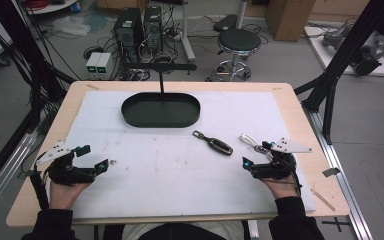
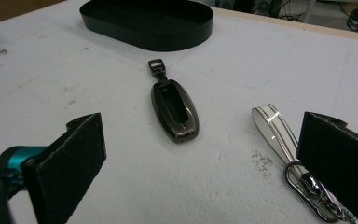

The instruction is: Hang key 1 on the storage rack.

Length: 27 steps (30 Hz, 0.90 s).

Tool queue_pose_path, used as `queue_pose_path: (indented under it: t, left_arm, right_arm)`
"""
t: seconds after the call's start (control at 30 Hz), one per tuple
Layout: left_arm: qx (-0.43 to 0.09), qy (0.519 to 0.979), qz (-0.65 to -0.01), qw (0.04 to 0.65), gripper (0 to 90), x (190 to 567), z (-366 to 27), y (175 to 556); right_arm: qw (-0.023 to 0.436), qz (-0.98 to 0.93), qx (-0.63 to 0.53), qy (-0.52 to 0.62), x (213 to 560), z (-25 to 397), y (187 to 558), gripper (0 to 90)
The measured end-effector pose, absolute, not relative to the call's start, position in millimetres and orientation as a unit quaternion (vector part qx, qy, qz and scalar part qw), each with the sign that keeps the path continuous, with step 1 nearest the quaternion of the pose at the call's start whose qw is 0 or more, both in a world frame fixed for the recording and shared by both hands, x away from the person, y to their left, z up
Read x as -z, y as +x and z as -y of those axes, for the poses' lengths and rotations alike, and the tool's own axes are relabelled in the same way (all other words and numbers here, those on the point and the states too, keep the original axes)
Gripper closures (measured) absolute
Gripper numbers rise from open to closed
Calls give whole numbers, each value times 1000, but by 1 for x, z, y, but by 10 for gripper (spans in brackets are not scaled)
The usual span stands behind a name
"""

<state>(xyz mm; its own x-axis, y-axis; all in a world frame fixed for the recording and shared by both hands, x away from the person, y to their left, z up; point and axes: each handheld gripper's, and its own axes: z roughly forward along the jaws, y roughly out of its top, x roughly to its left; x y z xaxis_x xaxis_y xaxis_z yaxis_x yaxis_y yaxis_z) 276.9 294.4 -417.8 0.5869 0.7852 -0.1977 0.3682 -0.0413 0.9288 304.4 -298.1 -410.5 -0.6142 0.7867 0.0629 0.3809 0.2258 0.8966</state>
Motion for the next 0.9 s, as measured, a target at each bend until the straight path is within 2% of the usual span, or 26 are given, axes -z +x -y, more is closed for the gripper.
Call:
queue_pose_path:
  t: [0.9]
  left_arm:
    - [-185, 698, -411, 557, 19, 417, -294, 276]
  right_arm:
    - [213, -767, -462, 391, 410, 294, 312, 7]
